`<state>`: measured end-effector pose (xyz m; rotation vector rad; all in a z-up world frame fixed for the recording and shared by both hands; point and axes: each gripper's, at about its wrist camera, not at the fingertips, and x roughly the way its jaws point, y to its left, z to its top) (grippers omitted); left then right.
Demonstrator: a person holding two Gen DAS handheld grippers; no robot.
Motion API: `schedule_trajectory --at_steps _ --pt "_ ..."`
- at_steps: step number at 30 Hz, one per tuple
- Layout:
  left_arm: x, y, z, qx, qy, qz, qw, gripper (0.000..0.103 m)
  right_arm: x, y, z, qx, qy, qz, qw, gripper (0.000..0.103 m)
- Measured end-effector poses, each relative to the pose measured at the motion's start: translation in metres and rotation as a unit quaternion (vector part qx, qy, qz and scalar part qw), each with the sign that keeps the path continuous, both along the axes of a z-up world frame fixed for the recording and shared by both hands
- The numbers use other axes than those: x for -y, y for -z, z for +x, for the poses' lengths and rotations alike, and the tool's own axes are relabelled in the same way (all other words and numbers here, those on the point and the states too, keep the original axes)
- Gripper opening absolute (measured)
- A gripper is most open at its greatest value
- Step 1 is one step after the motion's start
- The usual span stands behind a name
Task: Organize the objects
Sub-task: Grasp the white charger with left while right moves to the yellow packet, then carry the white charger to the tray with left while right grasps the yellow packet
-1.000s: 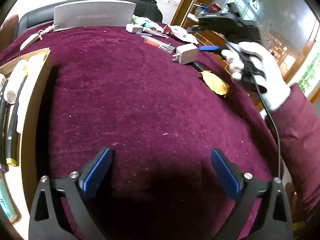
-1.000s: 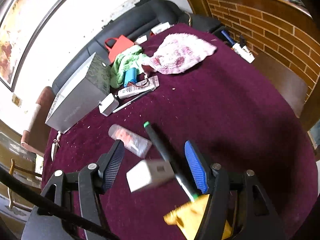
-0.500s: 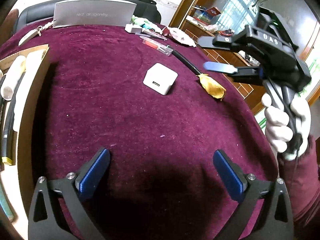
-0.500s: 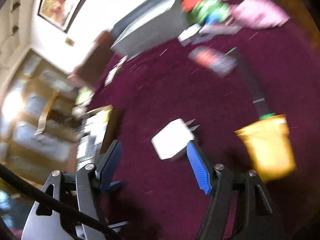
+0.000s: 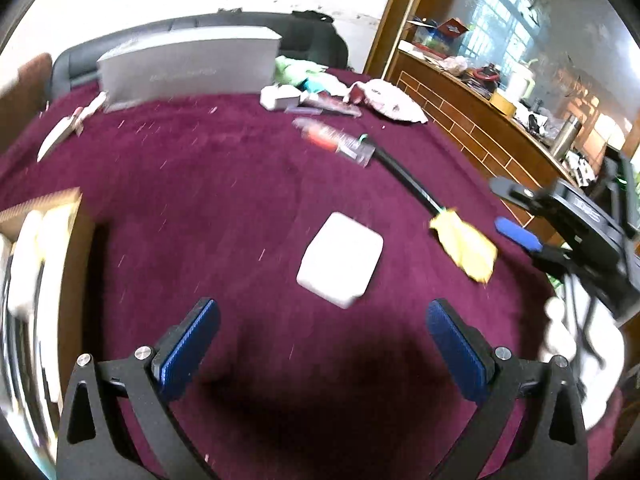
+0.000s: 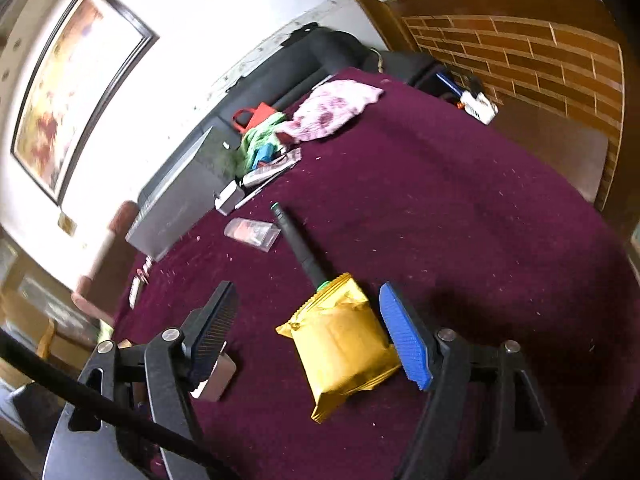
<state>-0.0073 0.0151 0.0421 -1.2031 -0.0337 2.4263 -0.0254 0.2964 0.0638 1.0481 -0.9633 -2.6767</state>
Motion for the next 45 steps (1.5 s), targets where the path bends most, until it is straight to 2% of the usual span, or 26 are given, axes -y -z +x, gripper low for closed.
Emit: schedule_trajectory --at_steps 2,4,7,9,11,12,13,14,16,19,22,30,33,42,45 --pt "-0.020 0.004 -0.012 -0.023 0.013 -0.030 0.9992 0.100 -0.002 -0.001 -0.001 -0.002 0.004 -0.004 1.000 0.073" --pt "-0.036 0.013 -0.023 -0.029 0.028 -0.050 0.9979 0.100 -0.006 -0.001 0.002 -0.006 0.004 -0.008 1.000 0.073" --pt "-0.053 0.029 -0.039 -0.028 0.034 -0.088 0.9951 0.100 -0.005 -0.001 0.000 -0.007 0.003 -0.008 1.000 0.073" --pt "-0.060 0.038 -0.047 0.000 0.046 -0.100 0.9939 0.095 -0.003 0.001 -0.004 -0.004 0.000 -0.010 1.000 0.073" --pt "-0.060 0.034 -0.046 -0.011 0.041 -0.107 0.9933 0.076 -0.002 0.003 -0.008 0.001 -0.005 -0.010 1.000 0.073" --pt "-0.058 0.032 -0.045 -0.015 0.045 -0.112 0.9926 0.055 -0.001 0.004 -0.010 0.006 -0.006 -0.003 1.000 0.073" --pt "-0.055 0.029 -0.043 -0.013 0.053 -0.107 0.9928 0.040 -0.001 0.006 -0.011 0.012 -0.007 0.002 1.000 0.073" --pt "-0.050 0.027 -0.044 0.001 0.054 -0.093 0.9942 0.038 0.000 0.008 -0.013 0.019 -0.008 0.007 1.000 0.073" --pt "-0.038 0.024 -0.041 0.021 0.044 -0.069 0.9964 0.038 0.004 0.014 -0.018 0.044 -0.008 0.027 0.999 0.073" --pt "-0.029 0.024 -0.031 0.021 0.042 -0.060 0.9971 0.038 0.010 0.020 -0.022 0.068 -0.010 0.062 0.996 0.073" --pt "-0.013 0.020 -0.020 0.031 0.033 -0.028 0.9986 0.038 0.021 0.021 -0.024 0.070 -0.026 0.091 0.993 0.073" --pt "0.028 -0.013 0.035 0.006 0.030 0.017 0.9994 0.038 0.046 0.028 -0.028 0.081 -0.049 0.179 0.979 0.073" --pt "0.048 -0.020 0.054 -0.001 0.022 0.022 0.9995 0.038 0.052 0.028 -0.028 0.080 -0.050 0.208 0.974 0.074" --pt "0.131 -0.042 0.104 -0.028 -0.045 0.049 0.9974 0.039 0.048 0.029 -0.027 0.071 -0.050 0.191 0.978 0.074" --pt "0.155 -0.049 0.122 -0.042 -0.063 0.046 0.9960 0.039 0.053 0.029 -0.030 0.080 -0.050 0.209 0.973 0.072"
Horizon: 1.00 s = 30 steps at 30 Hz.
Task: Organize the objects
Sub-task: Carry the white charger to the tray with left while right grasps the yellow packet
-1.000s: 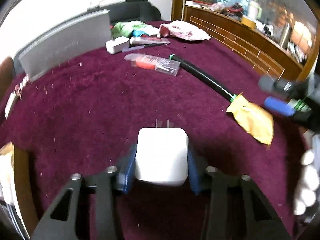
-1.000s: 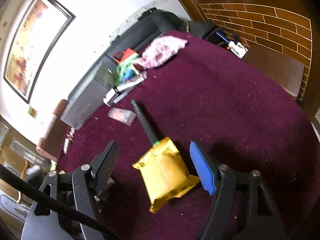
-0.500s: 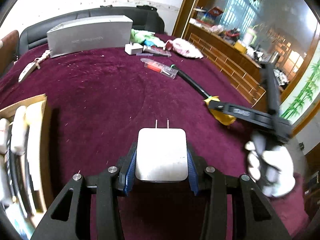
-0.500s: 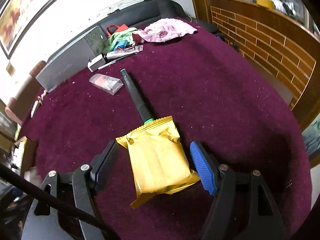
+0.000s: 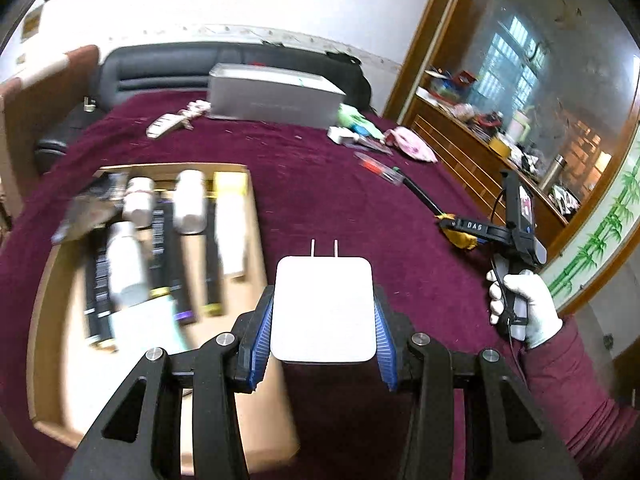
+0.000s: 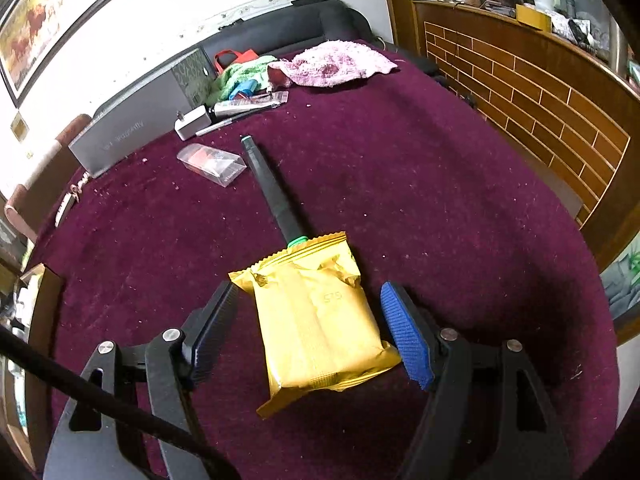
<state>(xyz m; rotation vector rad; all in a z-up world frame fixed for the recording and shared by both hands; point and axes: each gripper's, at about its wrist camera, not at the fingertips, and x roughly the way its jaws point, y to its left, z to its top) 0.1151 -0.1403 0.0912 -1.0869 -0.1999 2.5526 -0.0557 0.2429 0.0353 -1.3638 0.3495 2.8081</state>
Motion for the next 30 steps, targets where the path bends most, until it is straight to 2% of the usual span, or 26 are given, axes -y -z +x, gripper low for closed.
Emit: schedule_trajectory --at_steps 1,2,3,5,10,15,20,30 --pt "0.007 -0.002 0.006 -0.005 -0.006 0.001 1.0000 0.039 0.005 0.000 -0.001 0.007 0.002 0.022 1.000 0.068" --pt "0.016 -0.005 0.013 -0.010 -0.012 0.005 0.9999 0.039 0.014 0.000 -0.002 0.017 0.010 0.065 0.998 0.056" --pt "0.024 -0.006 0.018 -0.015 -0.018 0.009 0.9997 0.039 0.020 0.000 -0.002 0.022 0.014 0.091 0.995 0.050" --pt "0.036 -0.008 0.025 -0.018 -0.029 0.015 0.9993 0.039 0.027 -0.002 0.002 0.024 0.010 0.110 0.994 0.047" --pt "0.069 -0.001 0.031 -0.011 -0.054 0.022 0.9982 0.039 0.023 -0.005 0.021 0.043 0.009 0.074 0.996 0.047" --pt "0.100 0.009 0.028 -0.005 -0.086 0.027 0.9960 0.039 0.030 -0.013 0.049 0.052 -0.022 0.016 0.998 0.047" --pt "0.126 0.018 0.028 -0.003 -0.119 0.027 0.9925 0.039 0.073 -0.031 0.070 0.041 -0.090 -0.036 0.994 0.047" --pt "0.148 0.025 0.034 -0.009 -0.134 0.037 0.9902 0.039 0.189 -0.057 0.092 0.020 -0.218 -0.062 0.974 0.047"
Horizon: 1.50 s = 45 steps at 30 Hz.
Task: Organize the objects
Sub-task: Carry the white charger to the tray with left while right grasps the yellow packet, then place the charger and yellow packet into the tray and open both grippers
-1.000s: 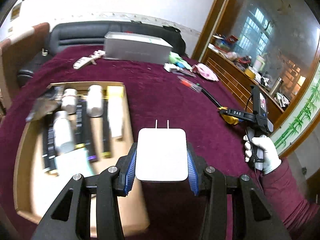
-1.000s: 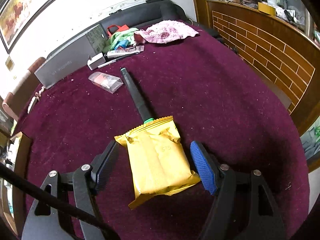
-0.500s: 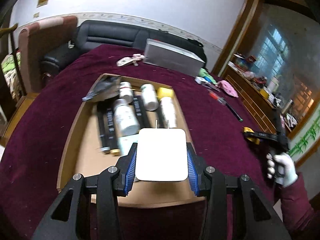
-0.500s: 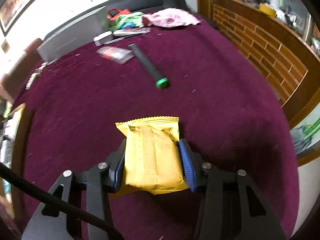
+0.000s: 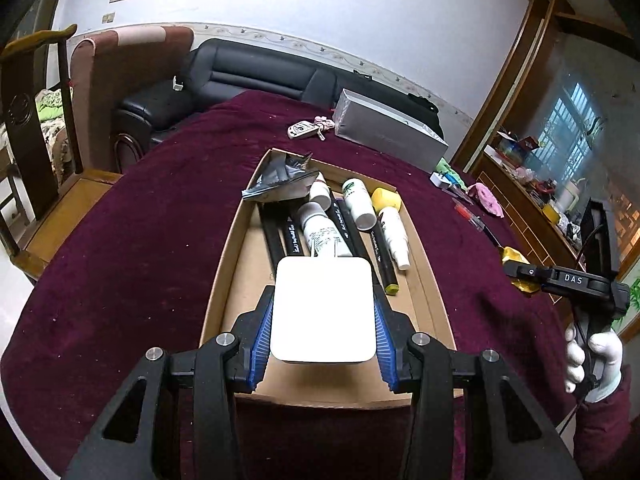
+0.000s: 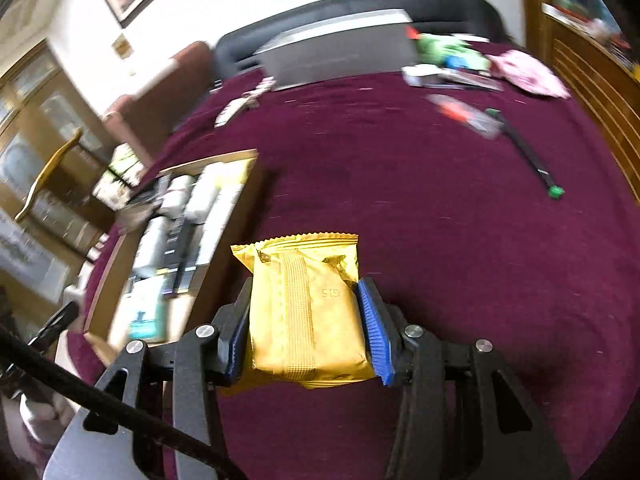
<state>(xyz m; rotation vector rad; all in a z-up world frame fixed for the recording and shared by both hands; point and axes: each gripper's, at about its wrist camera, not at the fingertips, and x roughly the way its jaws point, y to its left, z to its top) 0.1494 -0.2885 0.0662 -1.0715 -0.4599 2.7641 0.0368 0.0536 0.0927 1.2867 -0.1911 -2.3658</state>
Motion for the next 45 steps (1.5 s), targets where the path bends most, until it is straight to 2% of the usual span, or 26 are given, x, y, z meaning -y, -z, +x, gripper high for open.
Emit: schedule_trajectory --at_steps 4,7,14,20,32,45 --pt "0.002 0.000 0.000 0.000 0.001 -0.006 1.0000 0.039 0.031 -0.004 0.011 -0.007 -0.032 -0.001 0.999 0.047" --pt "-0.005 -0.001 -0.001 0.000 0.002 -0.028 0.9996 0.039 0.042 -0.006 0.016 -0.006 -0.046 -0.005 0.999 0.047" --pt "-0.022 -0.003 0.001 -0.005 0.009 -0.068 0.9976 0.039 0.055 -0.006 0.027 -0.007 -0.065 -0.003 0.998 0.047" --pt "-0.029 -0.006 -0.001 -0.003 0.012 -0.085 0.9963 0.039 0.068 -0.005 0.035 -0.006 -0.080 -0.004 0.997 0.047" --pt "-0.036 -0.012 -0.004 -0.007 -0.003 -0.138 0.9904 0.039 0.103 -0.001 0.049 -0.006 -0.115 -0.001 0.993 0.048" --pt "-0.029 -0.010 -0.014 -0.010 -0.006 -0.155 0.9879 0.039 0.144 0.002 0.052 -0.007 -0.142 0.012 0.990 0.048"
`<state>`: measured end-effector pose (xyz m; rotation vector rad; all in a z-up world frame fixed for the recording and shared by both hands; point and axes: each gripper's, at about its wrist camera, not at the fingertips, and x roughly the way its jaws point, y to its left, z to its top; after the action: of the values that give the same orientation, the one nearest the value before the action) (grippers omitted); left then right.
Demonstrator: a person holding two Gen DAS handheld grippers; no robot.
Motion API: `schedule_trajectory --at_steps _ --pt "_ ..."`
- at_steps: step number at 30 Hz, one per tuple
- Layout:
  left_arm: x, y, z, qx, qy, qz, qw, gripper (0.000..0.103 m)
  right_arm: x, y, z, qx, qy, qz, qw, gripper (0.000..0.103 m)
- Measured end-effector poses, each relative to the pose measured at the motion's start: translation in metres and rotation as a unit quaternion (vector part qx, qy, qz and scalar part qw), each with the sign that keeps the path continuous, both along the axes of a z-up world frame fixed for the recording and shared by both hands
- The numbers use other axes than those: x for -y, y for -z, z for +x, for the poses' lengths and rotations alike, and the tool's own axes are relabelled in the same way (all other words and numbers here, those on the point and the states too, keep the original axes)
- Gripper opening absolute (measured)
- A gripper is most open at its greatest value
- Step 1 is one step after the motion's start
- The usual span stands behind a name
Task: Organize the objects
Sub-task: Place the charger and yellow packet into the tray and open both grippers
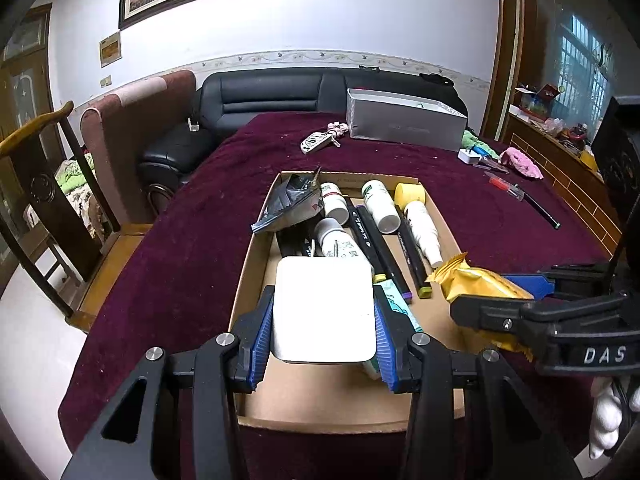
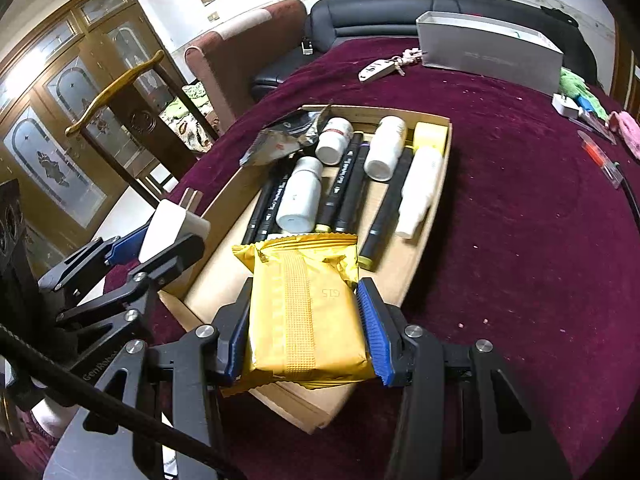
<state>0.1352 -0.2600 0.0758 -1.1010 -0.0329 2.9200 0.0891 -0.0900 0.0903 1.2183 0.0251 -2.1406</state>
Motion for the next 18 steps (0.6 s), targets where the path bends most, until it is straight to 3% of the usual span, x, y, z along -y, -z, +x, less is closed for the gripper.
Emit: schedule_trajectory --at_steps 18 --pt "0.004 0.020 -0.037 0.029 0.008 -0.019 0.9994 0.039 0.020 0.015 -0.011 0.007 0.000 0.023 1.000 0.048"
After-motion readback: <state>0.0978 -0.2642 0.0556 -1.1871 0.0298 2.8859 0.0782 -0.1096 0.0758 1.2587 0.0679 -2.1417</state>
